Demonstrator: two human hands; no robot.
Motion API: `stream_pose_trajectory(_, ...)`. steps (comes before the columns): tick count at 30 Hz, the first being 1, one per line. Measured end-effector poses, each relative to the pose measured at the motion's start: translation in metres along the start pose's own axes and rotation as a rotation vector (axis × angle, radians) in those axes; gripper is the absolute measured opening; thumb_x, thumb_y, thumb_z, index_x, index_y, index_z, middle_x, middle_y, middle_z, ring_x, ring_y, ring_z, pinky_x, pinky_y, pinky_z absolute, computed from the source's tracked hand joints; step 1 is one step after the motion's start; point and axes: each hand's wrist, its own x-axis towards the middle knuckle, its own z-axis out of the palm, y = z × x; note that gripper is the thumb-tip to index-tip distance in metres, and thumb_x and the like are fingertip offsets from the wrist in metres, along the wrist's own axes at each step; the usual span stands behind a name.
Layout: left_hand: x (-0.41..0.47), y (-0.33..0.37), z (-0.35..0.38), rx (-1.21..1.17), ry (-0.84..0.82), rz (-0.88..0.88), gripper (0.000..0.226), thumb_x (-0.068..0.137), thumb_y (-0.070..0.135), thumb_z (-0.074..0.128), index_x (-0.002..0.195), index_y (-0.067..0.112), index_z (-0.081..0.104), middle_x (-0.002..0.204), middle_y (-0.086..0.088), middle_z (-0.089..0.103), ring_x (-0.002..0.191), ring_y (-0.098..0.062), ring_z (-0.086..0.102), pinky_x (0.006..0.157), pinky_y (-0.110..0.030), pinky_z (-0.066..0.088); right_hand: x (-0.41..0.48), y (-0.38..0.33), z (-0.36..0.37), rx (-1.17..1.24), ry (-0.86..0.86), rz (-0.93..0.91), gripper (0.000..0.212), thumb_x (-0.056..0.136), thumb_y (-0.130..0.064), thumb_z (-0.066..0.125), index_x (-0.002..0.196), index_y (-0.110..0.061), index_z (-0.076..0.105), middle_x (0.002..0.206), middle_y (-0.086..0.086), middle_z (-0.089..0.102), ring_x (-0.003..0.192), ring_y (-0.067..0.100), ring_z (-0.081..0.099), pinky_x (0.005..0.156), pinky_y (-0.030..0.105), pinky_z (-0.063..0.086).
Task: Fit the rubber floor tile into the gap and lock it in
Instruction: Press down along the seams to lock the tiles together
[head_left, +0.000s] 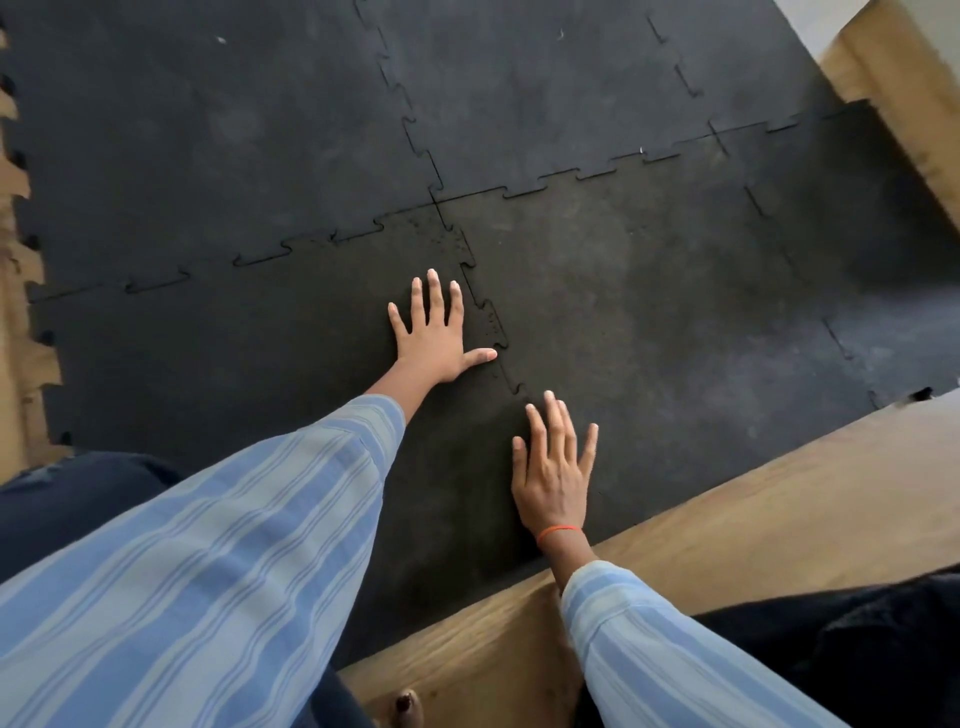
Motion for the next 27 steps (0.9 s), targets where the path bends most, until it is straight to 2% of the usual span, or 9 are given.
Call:
stream_pose_trajectory(3,0.0,-0.001,0.003,0.012,0.025,-0.001,0.106,0.08,0.079,0.03,0.147,0.016,-0.022,0.152,-0.014,-0.034,0.141,-0.034,-0.027,0.11,-0.062,-0.008,0.004,0.0,0.002,-0.02,-0.09,-0.145,0.056,0.097,-0.043,0.028,0.148,-0.021,0.027,0.158,-0.004,0.02,0.146,0.015,0.015,0.119,0.044,0.011)
stream_pose_trajectory(6,0.0,-0.001,0.002,0.009,0.016,0.0,0.106,0.08,0.079,0.031,0.147,0.016,-0.023,0.152,-0.014,-0.033,0.141,-0.034,-0.027,0.11,-0.061,-0.008,0.005,0.003,0.0,-0.045,-0.17,-0.128,0.061,0.097,-0.05,0.021,0.151,-0.025,0.005,0.158,-0.008,0.003,0.147,0.011,-0.001,0.12,0.042,0.001)
stream_pose_trajectory(8,0.0,-0.003,0.001,0.011,0.032,0.013,0.102,0.083,0.077,0.03,0.148,0.018,-0.022,0.153,-0.012,-0.032,0.142,-0.032,-0.026,0.111,-0.06,-0.008,0.007,-0.001,0.0,-0.055,-0.198,-0.121,0.061,0.097,-0.05,0.016,0.149,-0.025,-0.002,0.158,-0.009,-0.003,0.146,0.011,-0.006,0.12,0.042,-0.002)
stream_pose_trajectory(12,0.003,-0.024,0.003,0.047,0.153,0.126,0.068,0.097,0.059,0.018,0.15,0.03,-0.011,0.158,0.0,-0.021,0.145,-0.021,-0.017,0.113,-0.057,-0.005,0.022,-0.012,0.005,-0.037,-0.18,-0.129,0.062,0.098,-0.047,0.02,0.151,-0.018,0.006,0.158,-0.005,-0.001,0.147,0.012,-0.002,0.12,0.042,0.002)
stream_pose_trajectory(14,0.004,-0.035,0.004,0.076,0.175,0.168,0.06,0.099,0.054,0.013,0.149,0.034,-0.012,0.158,0.005,-0.02,0.145,-0.016,-0.016,0.115,-0.053,-0.006,0.027,-0.014,0.007,-0.044,-0.164,-0.135,0.063,0.097,-0.049,0.018,0.151,-0.018,0.006,0.158,-0.005,-0.001,0.146,0.011,-0.002,0.12,0.041,0.0)
stream_pose_trajectory(18,0.01,-0.037,0.003,0.092,0.147,0.18,0.058,0.1,0.052,0.012,0.148,0.036,-0.015,0.157,0.007,-0.025,0.145,-0.014,-0.019,0.114,-0.051,-0.009,0.034,-0.019,0.006,-0.071,-0.169,-0.136,0.061,0.097,-0.046,0.015,0.151,-0.018,0.005,0.159,-0.005,0.0,0.146,0.011,-0.005,0.12,0.04,-0.003)
stream_pose_trajectory(23,0.021,-0.039,-0.002,0.068,0.15,0.184,0.056,0.101,0.047,0.013,0.149,0.034,-0.014,0.157,0.009,-0.024,0.145,-0.013,-0.018,0.114,-0.051,-0.009,0.116,-0.044,0.006,-0.081,-0.232,-0.271,0.057,0.1,-0.038,0.018,0.151,-0.018,0.0,0.161,-0.003,-0.003,0.147,0.011,-0.007,0.119,0.039,-0.006)
stream_pose_trajectory(27,0.023,-0.044,-0.008,0.052,0.126,0.19,0.055,0.102,0.045,0.014,0.149,0.034,-0.011,0.157,0.011,-0.021,0.145,-0.011,-0.016,0.115,-0.048,-0.008,0.131,-0.047,0.004,-0.105,-0.262,-0.302,0.058,0.1,-0.038,0.017,0.151,-0.018,-0.002,0.161,-0.004,-0.005,0.147,0.011,-0.009,0.119,0.039,-0.006)
